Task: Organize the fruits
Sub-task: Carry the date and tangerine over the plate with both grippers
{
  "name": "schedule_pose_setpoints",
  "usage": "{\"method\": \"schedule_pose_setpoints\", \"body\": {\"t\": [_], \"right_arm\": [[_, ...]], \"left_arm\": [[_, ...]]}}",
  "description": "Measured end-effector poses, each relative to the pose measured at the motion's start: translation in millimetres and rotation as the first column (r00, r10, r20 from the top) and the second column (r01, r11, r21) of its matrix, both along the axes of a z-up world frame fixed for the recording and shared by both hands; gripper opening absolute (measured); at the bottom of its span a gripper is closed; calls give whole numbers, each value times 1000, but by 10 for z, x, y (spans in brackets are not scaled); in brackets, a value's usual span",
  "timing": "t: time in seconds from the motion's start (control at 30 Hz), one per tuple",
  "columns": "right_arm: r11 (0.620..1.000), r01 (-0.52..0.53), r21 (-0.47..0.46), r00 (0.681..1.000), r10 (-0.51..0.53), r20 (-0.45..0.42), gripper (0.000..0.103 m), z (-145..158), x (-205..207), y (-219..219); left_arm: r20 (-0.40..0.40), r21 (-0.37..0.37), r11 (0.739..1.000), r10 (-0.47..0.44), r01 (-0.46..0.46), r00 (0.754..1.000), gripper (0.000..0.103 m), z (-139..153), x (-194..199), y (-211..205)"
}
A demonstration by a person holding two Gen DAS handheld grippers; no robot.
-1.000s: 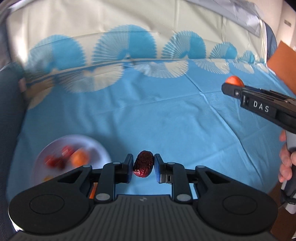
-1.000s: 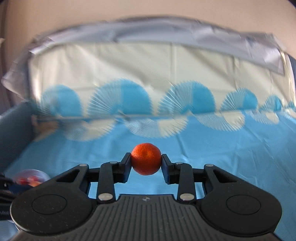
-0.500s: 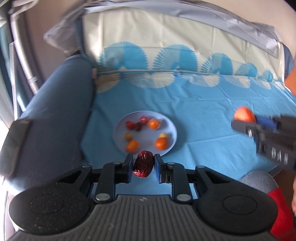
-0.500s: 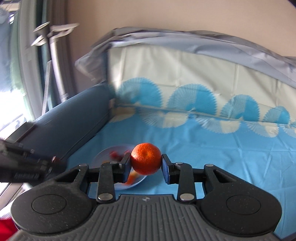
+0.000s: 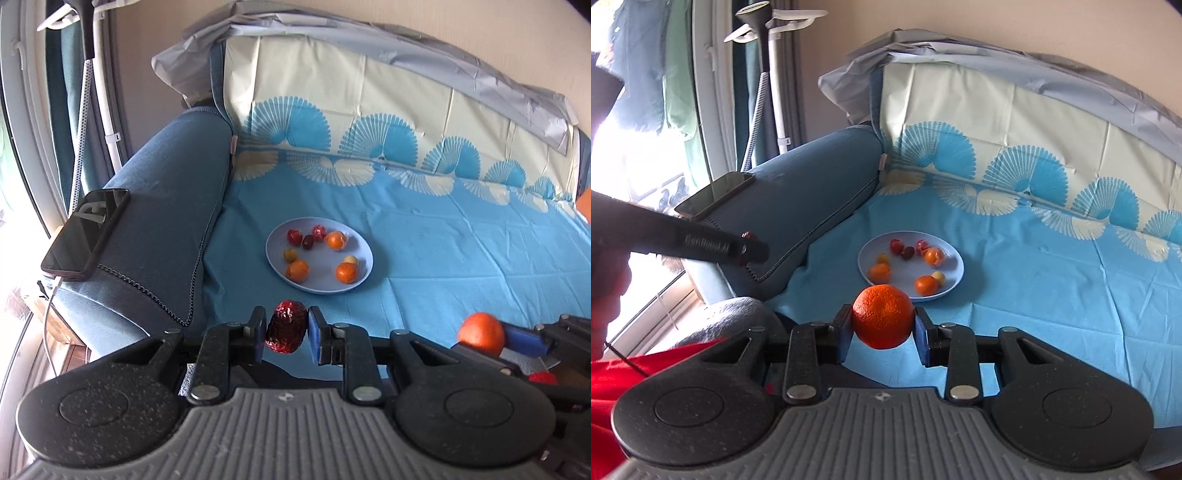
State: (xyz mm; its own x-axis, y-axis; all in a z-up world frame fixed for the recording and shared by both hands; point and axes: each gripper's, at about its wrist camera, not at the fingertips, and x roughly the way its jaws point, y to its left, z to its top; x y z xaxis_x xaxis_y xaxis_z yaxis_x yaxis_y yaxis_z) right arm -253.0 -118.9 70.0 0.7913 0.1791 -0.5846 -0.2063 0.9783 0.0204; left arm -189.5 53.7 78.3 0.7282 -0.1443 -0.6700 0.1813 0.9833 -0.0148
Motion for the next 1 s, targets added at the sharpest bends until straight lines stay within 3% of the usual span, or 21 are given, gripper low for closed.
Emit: {"method": "schedule_pose_setpoints", "body": {"t": [0.63, 1.0], "right_arm": [[1000, -5, -28, 1000, 5, -1, 36, 31, 65, 92], [1000, -2, -3, 1000, 2, -15, 36, -66, 416, 64]], "left_arm": [[18, -26, 1000, 3, -3, 1000, 26, 4, 70, 146], [34, -25, 1000, 0, 1, 999, 26, 46, 474, 65]]}}
